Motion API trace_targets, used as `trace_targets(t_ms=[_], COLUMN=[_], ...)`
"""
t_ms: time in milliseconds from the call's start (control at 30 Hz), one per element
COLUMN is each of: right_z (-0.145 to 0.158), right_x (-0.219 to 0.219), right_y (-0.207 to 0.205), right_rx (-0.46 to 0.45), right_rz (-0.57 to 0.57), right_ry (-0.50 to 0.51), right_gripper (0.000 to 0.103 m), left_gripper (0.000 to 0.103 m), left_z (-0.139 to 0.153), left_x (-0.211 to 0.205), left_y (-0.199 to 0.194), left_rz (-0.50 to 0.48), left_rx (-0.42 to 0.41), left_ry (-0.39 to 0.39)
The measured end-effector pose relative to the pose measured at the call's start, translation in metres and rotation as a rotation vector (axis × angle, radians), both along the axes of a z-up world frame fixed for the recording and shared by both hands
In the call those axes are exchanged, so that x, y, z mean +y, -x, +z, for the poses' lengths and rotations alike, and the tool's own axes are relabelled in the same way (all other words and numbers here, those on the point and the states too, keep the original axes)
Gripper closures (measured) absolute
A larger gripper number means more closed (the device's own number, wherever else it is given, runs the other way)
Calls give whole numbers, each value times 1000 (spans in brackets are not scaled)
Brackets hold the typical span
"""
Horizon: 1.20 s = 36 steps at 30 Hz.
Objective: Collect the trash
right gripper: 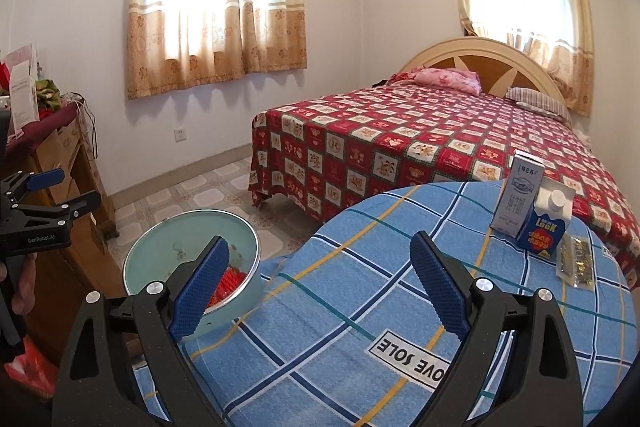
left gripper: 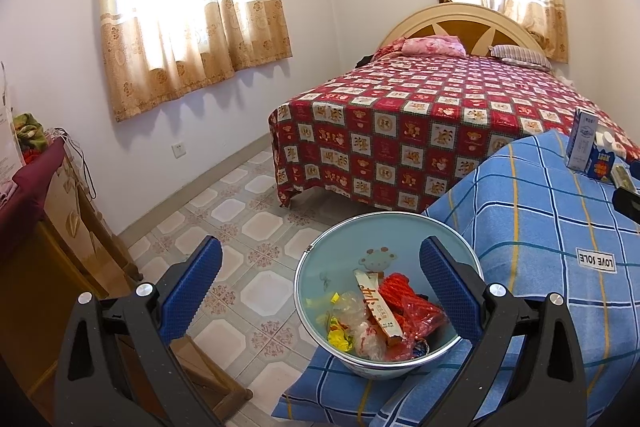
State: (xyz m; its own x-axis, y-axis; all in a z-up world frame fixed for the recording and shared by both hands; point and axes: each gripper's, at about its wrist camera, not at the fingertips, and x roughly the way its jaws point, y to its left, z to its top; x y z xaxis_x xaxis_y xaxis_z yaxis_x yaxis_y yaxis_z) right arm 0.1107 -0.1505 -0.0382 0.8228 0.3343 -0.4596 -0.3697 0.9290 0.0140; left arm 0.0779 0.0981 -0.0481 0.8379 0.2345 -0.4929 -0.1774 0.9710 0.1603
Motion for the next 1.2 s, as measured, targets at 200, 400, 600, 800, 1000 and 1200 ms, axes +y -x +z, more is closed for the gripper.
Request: trace_targets(t_ms=[200,400,600,800,1000,1200], right_z=[-1,-4,-7,-7,-8,-8], right_x=[0,1,3,3,4,4], right_y=[0,1,2,2,2,3], right_rx=[0,2,2,3,5,3], right_rz=[2,5,9,10,10,10], right_ry=[2,8,13,13,12,12], right_gripper=[12,12,12,11,11,11], left_gripper=[6,6,6,6,6,6], left_z=[0,-3,-5,-6,-8,-10], left_x=[0,-1,0,1,1,-1], left_y=[0,-1,-3,-4,-5,-6], left_rz=[1,1,8,3,2,-1], left_rx=[0,7,6,18,22,27], left_ry=[0,-2,-2,-2,-6,-12])
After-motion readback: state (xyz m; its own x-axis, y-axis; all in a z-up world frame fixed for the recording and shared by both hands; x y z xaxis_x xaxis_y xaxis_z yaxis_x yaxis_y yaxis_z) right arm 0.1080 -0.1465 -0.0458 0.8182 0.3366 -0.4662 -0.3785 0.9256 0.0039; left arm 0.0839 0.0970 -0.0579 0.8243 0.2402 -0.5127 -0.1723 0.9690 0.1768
